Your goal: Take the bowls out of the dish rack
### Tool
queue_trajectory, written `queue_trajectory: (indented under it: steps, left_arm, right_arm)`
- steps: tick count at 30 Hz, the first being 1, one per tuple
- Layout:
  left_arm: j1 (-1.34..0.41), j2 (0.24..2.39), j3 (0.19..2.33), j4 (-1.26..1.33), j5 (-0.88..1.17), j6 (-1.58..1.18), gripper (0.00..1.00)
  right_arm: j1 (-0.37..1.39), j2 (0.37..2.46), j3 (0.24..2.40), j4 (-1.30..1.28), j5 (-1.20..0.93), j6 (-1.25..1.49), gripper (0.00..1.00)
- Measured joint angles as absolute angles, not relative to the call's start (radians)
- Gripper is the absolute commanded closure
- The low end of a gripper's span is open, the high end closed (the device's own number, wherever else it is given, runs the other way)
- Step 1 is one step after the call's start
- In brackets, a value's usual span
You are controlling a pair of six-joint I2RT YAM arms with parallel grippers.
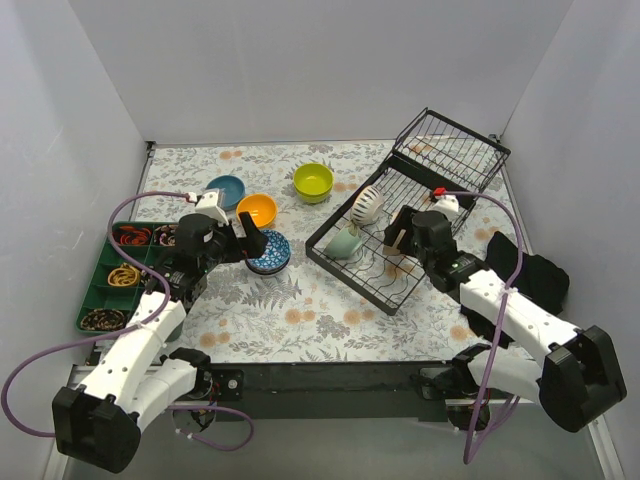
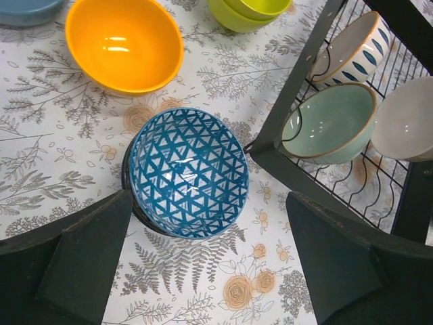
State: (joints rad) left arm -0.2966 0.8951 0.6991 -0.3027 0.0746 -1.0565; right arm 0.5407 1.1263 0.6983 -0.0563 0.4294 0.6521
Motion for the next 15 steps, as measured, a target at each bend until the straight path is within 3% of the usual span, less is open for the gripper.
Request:
queue_trajectory:
  steps: [15]
  left_arm:
    - [-0.304,0.964,0.694,-0.184,0.318,-1.217,0.02]
  right_arm:
    - [0.541,0.866,0.614,0.031,0.318,0.656,0.99]
